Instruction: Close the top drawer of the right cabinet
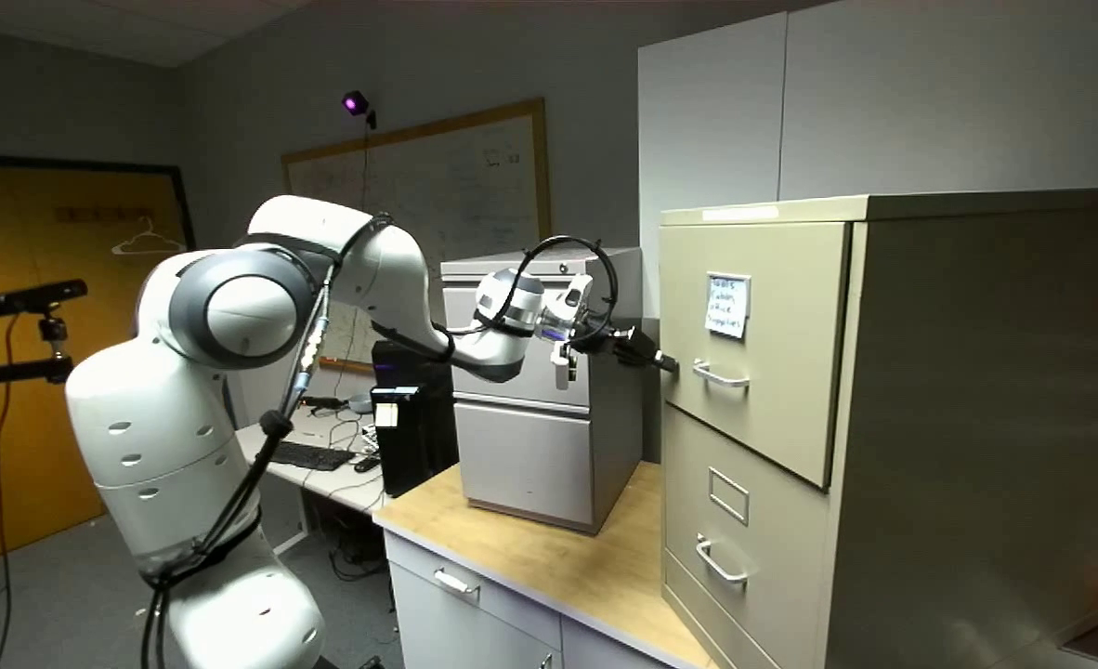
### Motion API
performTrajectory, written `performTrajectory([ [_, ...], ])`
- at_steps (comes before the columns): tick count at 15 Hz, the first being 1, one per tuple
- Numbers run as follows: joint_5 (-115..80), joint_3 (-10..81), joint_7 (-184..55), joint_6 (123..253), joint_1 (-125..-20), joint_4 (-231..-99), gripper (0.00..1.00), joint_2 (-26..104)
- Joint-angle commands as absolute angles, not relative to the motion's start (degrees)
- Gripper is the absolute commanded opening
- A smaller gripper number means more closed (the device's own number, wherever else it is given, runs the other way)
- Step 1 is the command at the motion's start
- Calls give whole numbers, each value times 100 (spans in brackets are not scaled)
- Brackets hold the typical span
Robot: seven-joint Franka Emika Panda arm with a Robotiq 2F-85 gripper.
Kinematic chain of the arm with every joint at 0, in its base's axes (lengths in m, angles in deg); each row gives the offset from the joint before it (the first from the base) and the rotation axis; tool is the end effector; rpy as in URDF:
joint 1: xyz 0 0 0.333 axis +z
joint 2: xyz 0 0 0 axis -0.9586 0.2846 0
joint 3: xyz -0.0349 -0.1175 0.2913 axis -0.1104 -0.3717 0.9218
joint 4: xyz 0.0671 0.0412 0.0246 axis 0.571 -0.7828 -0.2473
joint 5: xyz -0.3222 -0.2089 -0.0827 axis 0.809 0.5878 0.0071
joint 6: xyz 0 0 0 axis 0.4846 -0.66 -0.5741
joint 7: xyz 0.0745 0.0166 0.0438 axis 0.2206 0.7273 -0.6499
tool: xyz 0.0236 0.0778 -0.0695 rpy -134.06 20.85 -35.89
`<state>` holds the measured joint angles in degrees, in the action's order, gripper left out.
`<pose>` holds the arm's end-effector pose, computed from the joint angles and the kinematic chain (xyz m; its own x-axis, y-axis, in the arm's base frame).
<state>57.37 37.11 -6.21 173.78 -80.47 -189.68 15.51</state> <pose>0.5347 -0.1373 0.5499 0.6812 -0.0710 0.7286 -0.6780 -0.4366 0.5913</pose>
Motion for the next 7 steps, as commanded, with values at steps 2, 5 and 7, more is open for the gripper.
performTrajectory([
  [2, 5533, 3348, -1170, 17489, -8176, -17625, 0, 2570],
  [5, 5025, 3333, -1541, 17308, -8163, -17377, 0, 2694],
  [7, 4641, 3329, -1820, 17204, -8155, -17279, 0, 2724],
])
